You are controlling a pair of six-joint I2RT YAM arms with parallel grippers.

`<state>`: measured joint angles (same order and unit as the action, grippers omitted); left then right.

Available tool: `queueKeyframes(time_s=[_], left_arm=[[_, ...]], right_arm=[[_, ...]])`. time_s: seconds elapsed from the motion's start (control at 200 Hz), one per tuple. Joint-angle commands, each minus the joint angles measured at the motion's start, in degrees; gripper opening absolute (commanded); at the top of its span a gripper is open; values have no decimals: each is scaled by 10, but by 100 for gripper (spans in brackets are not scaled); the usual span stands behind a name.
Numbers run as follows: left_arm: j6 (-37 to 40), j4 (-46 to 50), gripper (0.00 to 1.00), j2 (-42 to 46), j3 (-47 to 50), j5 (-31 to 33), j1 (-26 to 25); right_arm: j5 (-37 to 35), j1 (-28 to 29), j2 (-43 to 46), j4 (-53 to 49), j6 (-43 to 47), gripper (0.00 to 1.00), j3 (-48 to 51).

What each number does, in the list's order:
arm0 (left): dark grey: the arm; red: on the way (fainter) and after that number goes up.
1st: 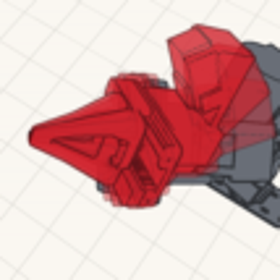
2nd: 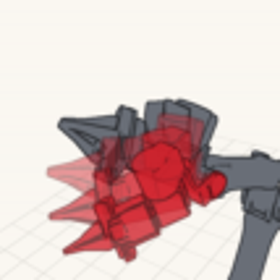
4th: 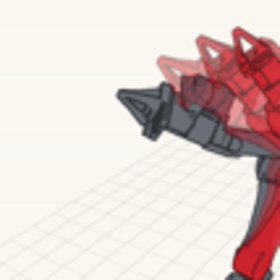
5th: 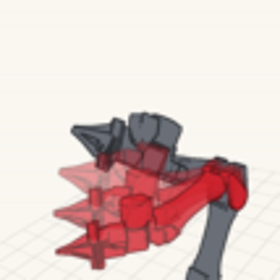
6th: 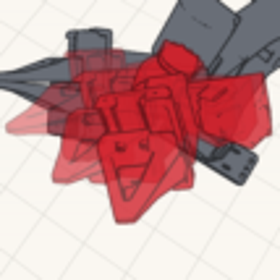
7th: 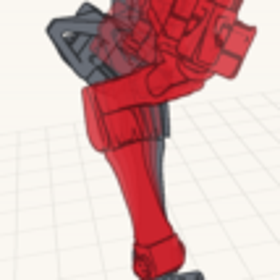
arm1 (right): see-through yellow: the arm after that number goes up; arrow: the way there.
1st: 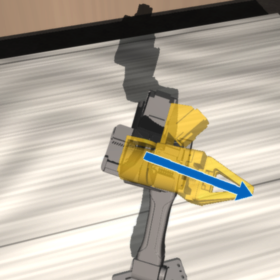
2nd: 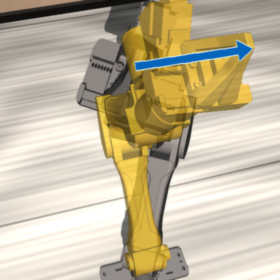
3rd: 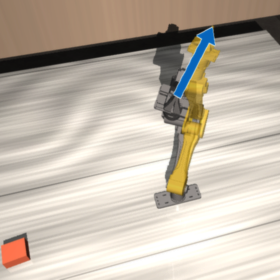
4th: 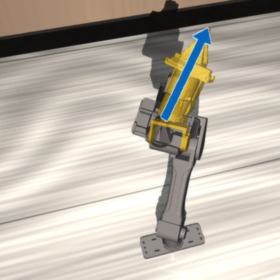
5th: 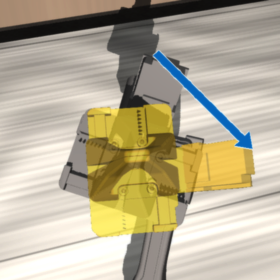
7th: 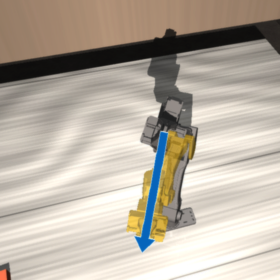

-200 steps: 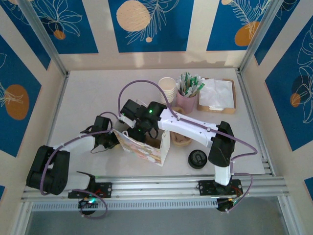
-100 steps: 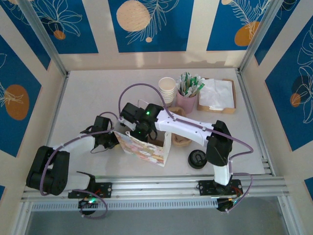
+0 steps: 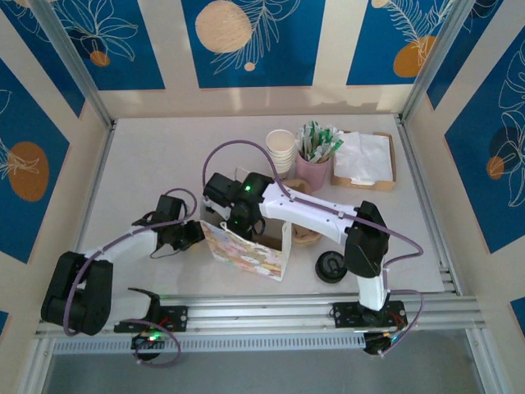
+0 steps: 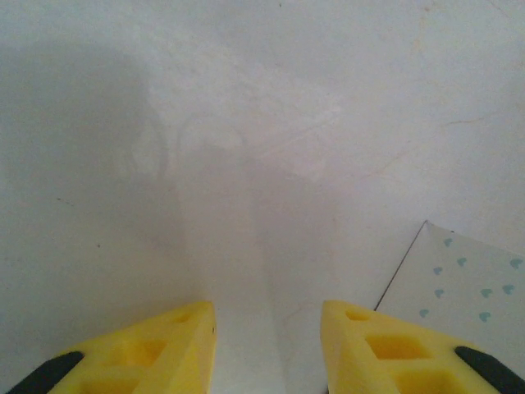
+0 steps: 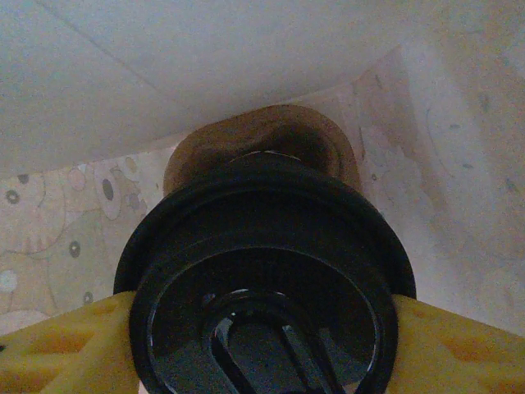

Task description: Pack the takeout coffee

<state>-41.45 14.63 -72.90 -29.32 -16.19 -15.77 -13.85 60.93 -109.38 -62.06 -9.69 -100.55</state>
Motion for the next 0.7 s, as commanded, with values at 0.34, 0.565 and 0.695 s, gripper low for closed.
queueKeyframes(time_s=[0.34,0.565,0.695], left_arm=[[19,45,39,35,-10,33,2],[15,73,38,75,-12,48,2],[13,110,38,121,-11,51,2]], right_arm=[[45,-7,-41,-49,-34,51,8],[45,-5,-40,-49,-48,51,20],[42,-5,-39,-50,-53,51,16]])
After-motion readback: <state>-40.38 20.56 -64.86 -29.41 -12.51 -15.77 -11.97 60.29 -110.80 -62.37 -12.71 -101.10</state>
